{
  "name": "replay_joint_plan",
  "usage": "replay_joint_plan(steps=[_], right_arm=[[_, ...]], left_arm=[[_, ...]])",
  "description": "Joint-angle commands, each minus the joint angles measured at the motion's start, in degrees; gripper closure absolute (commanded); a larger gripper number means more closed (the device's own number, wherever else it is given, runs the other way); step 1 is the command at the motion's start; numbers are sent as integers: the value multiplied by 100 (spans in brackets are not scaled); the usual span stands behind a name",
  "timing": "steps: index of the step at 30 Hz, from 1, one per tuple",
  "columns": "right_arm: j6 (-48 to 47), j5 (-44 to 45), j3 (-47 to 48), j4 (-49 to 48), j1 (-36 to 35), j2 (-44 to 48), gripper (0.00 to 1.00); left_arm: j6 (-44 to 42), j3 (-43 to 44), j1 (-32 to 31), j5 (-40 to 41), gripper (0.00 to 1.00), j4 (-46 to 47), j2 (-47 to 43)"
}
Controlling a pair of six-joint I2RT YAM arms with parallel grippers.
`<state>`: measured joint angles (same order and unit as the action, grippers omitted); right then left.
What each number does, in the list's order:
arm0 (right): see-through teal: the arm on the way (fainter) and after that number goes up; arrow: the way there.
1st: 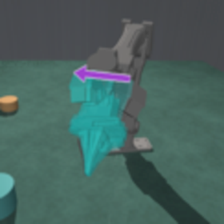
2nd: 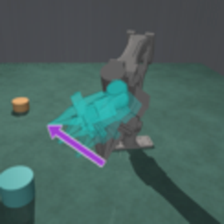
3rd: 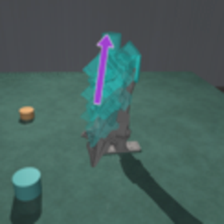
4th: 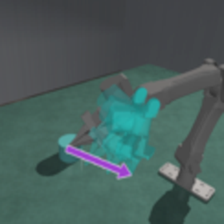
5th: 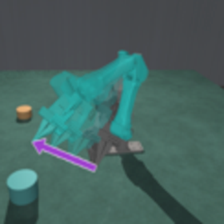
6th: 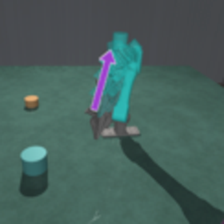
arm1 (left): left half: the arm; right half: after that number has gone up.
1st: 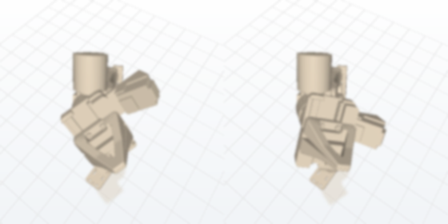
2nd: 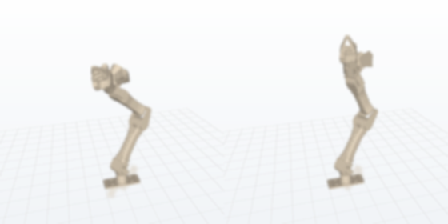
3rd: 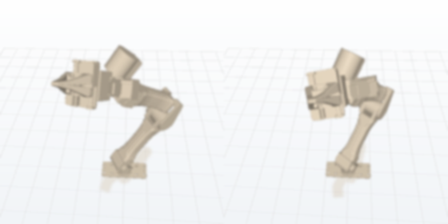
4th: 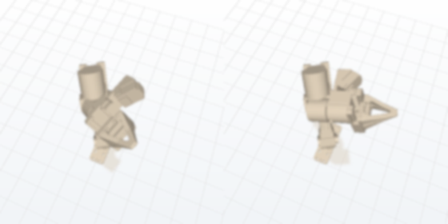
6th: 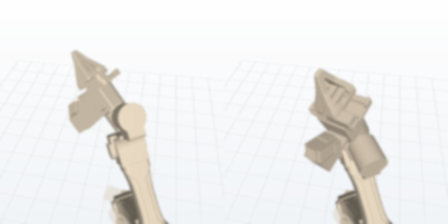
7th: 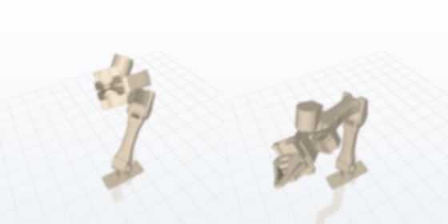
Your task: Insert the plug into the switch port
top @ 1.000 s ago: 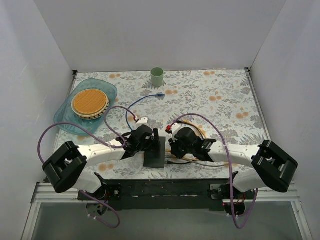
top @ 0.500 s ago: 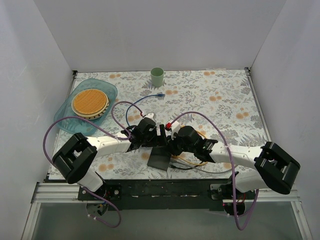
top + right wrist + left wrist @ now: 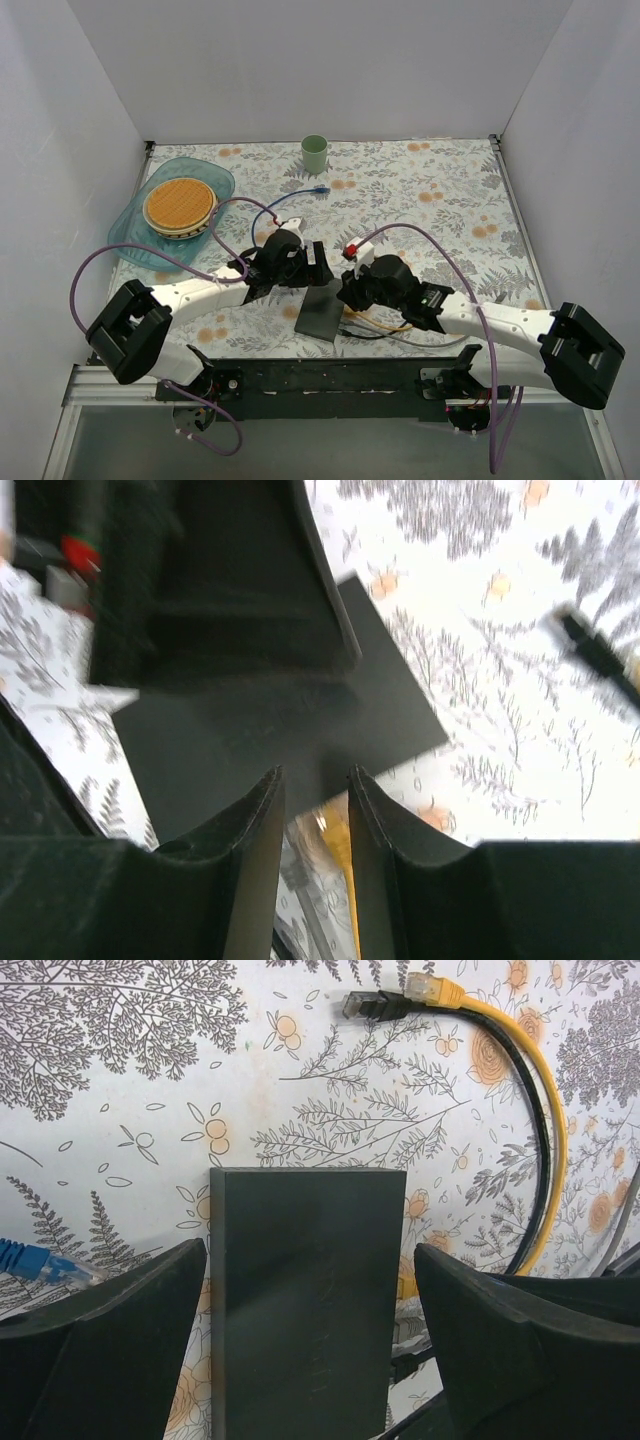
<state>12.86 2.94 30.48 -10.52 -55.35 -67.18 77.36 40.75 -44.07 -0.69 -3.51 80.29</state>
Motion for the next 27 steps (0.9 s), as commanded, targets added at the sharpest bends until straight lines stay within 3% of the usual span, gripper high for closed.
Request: replay_joint_plan(steps=[1, 21, 27], right_arm=[[-29, -47, -349, 287, -19, 126, 61], [-47, -153, -701, 218, -19, -84, 63], [-47, -110, -736, 103, -19, -217, 67]], left_arm=[[-160, -172, 30, -63, 16, -124, -233], [-213, -375, 30, -547, 18, 491, 206], [-230, -375, 22, -529, 18, 509, 294]])
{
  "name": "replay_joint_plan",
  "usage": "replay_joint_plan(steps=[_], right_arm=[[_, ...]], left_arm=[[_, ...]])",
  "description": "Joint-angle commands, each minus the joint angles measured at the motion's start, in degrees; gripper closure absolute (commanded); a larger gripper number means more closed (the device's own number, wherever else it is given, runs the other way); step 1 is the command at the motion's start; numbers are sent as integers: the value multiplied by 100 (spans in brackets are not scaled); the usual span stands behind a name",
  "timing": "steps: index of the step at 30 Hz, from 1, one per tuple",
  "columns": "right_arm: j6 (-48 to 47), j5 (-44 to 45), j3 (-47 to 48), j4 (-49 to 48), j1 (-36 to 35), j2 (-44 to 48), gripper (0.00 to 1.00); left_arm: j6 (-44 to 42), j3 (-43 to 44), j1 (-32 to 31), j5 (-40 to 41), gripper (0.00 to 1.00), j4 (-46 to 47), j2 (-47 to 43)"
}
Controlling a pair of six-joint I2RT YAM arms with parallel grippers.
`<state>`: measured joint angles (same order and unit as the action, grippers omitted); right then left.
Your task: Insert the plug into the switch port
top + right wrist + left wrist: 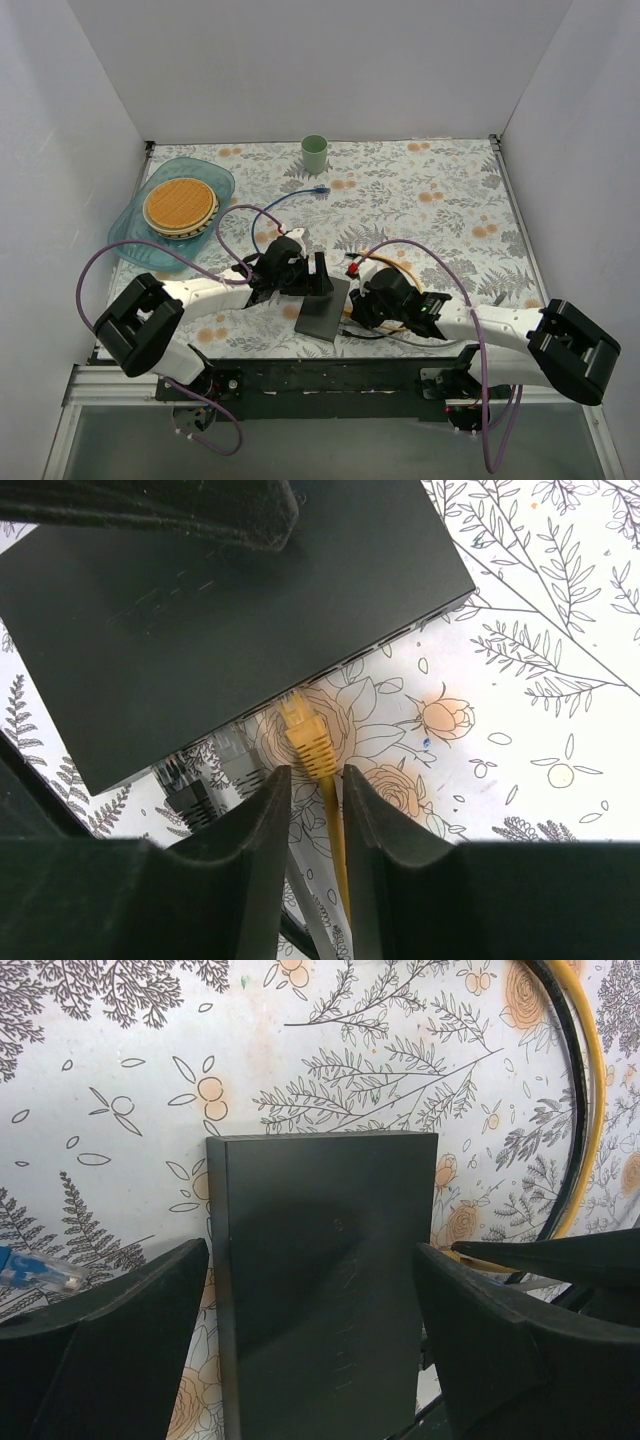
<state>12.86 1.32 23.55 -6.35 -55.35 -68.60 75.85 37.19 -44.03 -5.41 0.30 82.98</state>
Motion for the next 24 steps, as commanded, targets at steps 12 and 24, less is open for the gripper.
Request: replay_joint_plan(steps=[12, 24], right_arm=[[-144, -262, -351, -1263, -19, -118, 85], [76, 280, 97, -1422, -11, -426, 99]], left_arm=[[-168, -238, 17, -689, 29, 621, 254], [114, -634, 9, -1498, 60, 1139, 254]])
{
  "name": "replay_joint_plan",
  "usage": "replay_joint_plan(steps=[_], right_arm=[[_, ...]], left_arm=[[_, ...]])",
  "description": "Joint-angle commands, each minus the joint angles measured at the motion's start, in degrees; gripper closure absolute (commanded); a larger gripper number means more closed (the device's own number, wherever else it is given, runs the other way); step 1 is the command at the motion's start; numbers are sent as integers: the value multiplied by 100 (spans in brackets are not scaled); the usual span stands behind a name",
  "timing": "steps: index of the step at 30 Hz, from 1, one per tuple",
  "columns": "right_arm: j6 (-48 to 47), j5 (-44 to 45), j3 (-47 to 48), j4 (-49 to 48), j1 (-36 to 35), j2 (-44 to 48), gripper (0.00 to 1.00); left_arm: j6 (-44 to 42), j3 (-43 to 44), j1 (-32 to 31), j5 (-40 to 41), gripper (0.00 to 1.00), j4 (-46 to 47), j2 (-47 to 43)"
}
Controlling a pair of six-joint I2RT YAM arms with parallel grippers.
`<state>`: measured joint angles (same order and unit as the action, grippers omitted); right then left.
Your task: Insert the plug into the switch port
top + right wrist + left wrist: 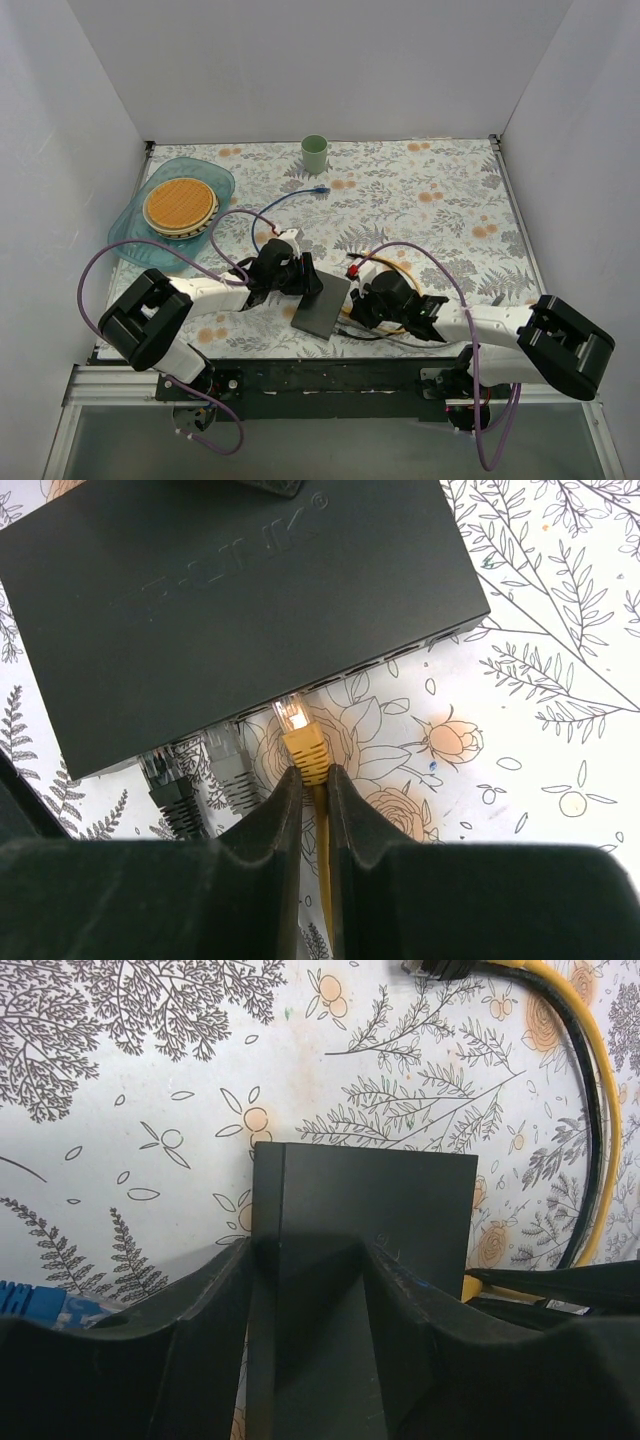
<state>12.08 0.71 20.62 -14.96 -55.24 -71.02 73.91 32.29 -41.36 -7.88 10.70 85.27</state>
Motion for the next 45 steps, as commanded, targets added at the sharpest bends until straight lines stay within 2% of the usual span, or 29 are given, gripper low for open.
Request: replay_joint_plan(steps=[1, 7, 11, 21, 25, 29, 35, 37, 39, 41, 42, 44, 45], right_arm=[[242, 386, 442, -561, -22, -192, 99], [777, 597, 610, -885, -30, -359, 99], [963, 606, 566, -1237, -30, -368, 99], [717, 606, 1084, -1413, -30, -509, 99], [673, 544, 1163, -1510, -30, -632, 99], [699, 491, 1076, -1440, -30, -623, 99], [752, 517, 803, -922, -30, -246, 99], [761, 570, 654, -641, -30, -62, 96], [788, 649, 488, -413, -30, 70, 82], [788, 693, 373, -315, -30, 290, 77], [788, 702, 311, -245, -30, 360, 70], [779, 720, 214, -139, -30, 528, 66], [770, 711, 188, -34, -30, 563, 62]], left_arm=[[343, -179, -284, -1277, 60, 116, 7], [721, -346, -425, -1225, 70, 275, -134], [985, -390, -662, -1041, 72, 380, -152], [1301, -259, -1128, -1005, 80, 705, 332], [1310, -285, -1172, -1023, 81, 688, 200], [1214, -206, -1181, -716, 80, 355, 42], [1143, -22, -1120, -241, 68, -120, 50], [1143, 22, -1023, -109, 65, -208, 120], [1161, 145, -883, 101, 57, -383, 147], [1152, 242, -786, 269, 48, -524, 130], [1135, 364, -690, 356, 46, -690, 130], [1029, 532, -584, 585, 40, -867, 95], [985, 724, -479, 655, 33, -1033, 86]])
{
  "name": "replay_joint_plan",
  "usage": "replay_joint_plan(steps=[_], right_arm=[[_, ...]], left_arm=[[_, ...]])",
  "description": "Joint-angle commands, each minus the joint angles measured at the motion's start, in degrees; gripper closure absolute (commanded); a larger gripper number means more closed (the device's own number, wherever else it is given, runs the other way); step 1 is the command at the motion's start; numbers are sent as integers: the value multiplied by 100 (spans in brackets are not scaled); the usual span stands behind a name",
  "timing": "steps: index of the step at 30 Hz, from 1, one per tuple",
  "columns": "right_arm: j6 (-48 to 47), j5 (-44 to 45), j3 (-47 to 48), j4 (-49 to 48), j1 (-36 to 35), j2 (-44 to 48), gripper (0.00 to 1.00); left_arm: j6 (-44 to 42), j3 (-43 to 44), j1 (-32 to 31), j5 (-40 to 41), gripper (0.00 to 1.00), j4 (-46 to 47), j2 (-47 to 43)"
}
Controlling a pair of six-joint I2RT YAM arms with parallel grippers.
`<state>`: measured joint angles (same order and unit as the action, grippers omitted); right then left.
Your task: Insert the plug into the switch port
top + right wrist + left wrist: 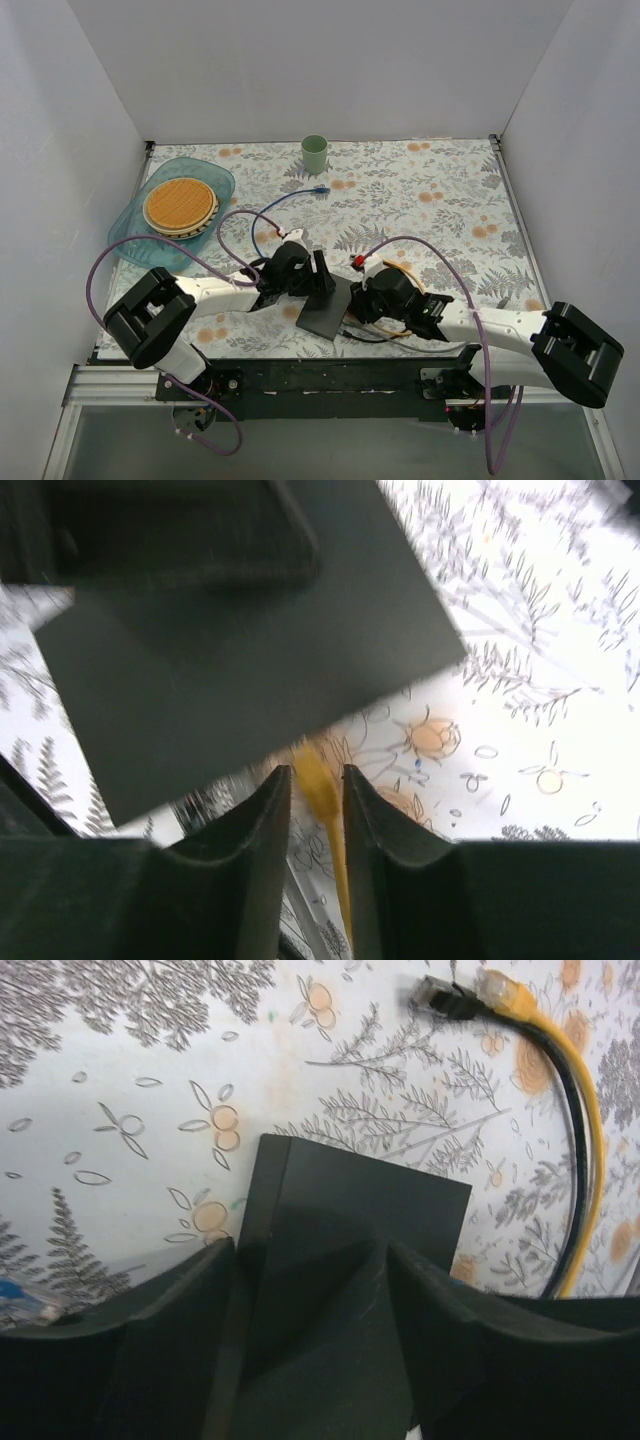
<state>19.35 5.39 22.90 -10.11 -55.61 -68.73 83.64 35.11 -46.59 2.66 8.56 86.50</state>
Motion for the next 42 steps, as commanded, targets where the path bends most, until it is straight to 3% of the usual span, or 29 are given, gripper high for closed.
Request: replay_joint_plan(steps=[1, 7, 13, 20, 29, 42], right_arm=[[33, 235, -48, -475, 7, 395, 59], [16, 156, -83, -202, 16, 518, 43], [69, 287, -154, -62, 16, 939, 27], [16, 358, -22, 202, 7, 1177, 26], [-63, 261, -22, 141, 16, 1090, 26], [-63, 156, -92, 106, 7, 1107, 26]], left_arm=[[-83, 557, 97, -345, 31, -1003, -45], [-549, 1470, 457, 472, 19, -1822, -186], [-980, 2113, 967, 842, 16, -2358, -116], [-770, 2088, 1178, 1026, 29, -3008, -361], [-164, 1112, 1196, 640, 36, -3360, -889], [-93, 874, 1196, 684, 39, -3010, -63]])
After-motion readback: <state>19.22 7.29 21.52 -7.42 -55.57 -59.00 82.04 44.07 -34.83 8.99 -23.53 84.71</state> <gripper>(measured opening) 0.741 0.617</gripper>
